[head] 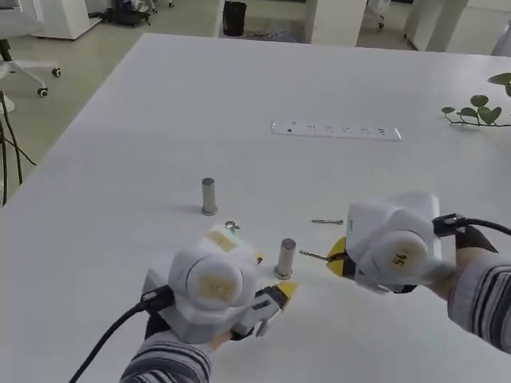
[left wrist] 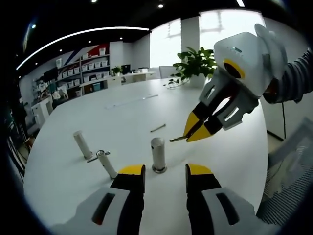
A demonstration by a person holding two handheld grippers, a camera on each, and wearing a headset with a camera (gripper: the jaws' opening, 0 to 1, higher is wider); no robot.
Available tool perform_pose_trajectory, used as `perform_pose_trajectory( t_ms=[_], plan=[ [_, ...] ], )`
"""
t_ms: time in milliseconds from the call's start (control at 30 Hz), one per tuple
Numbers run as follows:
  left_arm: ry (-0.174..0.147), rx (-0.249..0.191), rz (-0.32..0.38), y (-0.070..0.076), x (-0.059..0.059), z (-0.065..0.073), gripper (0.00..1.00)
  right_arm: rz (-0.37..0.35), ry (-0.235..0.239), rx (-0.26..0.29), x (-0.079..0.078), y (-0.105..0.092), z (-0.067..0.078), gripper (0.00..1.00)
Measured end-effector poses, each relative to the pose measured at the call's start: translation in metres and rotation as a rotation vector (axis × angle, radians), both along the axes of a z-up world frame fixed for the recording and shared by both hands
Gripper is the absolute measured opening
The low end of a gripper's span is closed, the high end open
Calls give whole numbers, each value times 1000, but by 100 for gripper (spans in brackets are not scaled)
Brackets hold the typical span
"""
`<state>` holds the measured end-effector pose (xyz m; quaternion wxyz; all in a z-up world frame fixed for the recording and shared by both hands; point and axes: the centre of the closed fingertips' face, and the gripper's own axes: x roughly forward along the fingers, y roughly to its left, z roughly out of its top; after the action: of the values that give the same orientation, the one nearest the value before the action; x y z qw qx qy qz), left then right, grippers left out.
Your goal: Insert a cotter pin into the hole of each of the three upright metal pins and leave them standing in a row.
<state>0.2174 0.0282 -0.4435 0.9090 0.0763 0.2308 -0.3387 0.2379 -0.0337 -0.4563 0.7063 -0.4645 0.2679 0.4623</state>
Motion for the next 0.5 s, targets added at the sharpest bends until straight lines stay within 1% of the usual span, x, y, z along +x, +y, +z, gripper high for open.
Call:
perform_pose_trajectory(
  t_ms=[100, 133, 267, 367, 500],
  plan=[
    [1, 9, 23, -1, 7, -2, 30, -1, 7, -5, 2, 0, -3, 0],
    [3, 5, 28, -1, 8, -2, 30, -7, 11, -7, 3, 0, -4, 0],
    [30, -10, 48, -2, 14, -8, 27, -13, 23, 3, 4, 3, -6, 0],
    [34, -7, 57, -3, 18, -11, 26, -6, 19, -2, 6, 4, -6, 0],
    [36, -19, 66, -8, 25, -13, 25, -7, 17, -5, 9, 3, -6, 0]
  ],
)
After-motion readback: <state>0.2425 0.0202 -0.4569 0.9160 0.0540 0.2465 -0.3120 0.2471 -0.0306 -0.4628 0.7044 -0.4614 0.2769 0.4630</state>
